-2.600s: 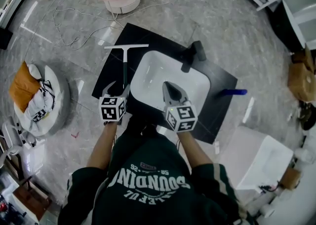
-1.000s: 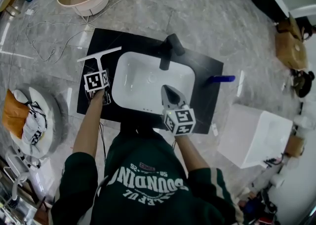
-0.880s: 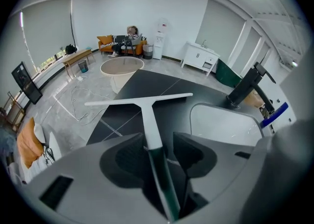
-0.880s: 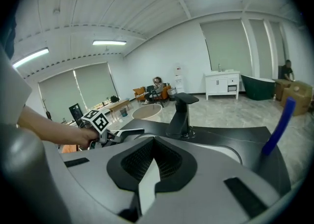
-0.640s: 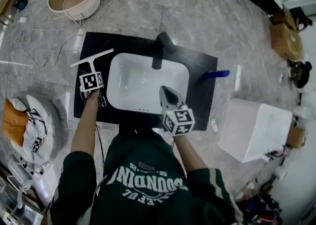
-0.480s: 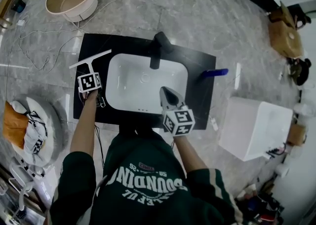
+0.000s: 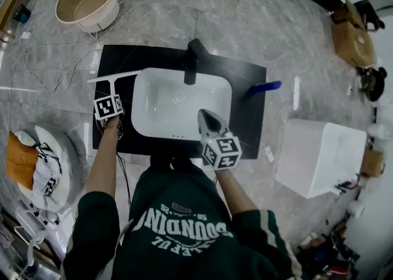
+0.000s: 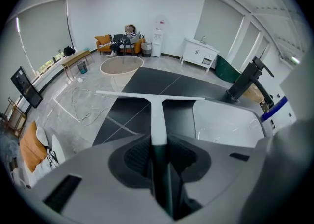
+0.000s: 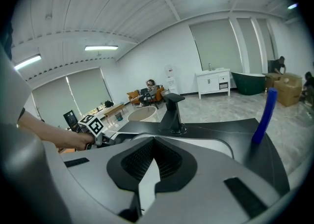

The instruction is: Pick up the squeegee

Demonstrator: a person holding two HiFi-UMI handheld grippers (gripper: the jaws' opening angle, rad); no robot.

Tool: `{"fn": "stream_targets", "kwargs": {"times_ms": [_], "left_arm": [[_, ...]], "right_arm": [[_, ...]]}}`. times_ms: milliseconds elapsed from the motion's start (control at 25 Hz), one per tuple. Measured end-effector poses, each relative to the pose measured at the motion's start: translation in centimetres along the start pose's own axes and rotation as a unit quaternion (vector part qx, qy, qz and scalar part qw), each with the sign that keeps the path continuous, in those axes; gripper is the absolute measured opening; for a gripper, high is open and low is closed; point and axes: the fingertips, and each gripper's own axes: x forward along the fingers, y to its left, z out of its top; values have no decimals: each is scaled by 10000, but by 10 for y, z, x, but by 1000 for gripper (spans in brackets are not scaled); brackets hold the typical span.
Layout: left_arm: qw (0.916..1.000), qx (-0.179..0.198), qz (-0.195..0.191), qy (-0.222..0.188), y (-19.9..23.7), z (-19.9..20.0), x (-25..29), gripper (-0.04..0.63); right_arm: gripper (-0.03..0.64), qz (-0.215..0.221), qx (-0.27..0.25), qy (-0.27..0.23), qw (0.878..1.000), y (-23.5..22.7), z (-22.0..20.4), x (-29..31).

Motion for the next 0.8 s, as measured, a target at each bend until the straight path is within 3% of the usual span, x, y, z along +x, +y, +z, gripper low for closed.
{"fn": "stream_targets", "kwargs": {"times_ms": [440,800], "left_arm": [[9962,361,-478,-635,-38,1,-44,92],[9811,603,-1047,-1510,-87,21,-111,91]], "right_arm": [[2,56,-62,-212,9997,8,7,-9],[2,-159,-213,-563,9981,-6,33,-28]]}}
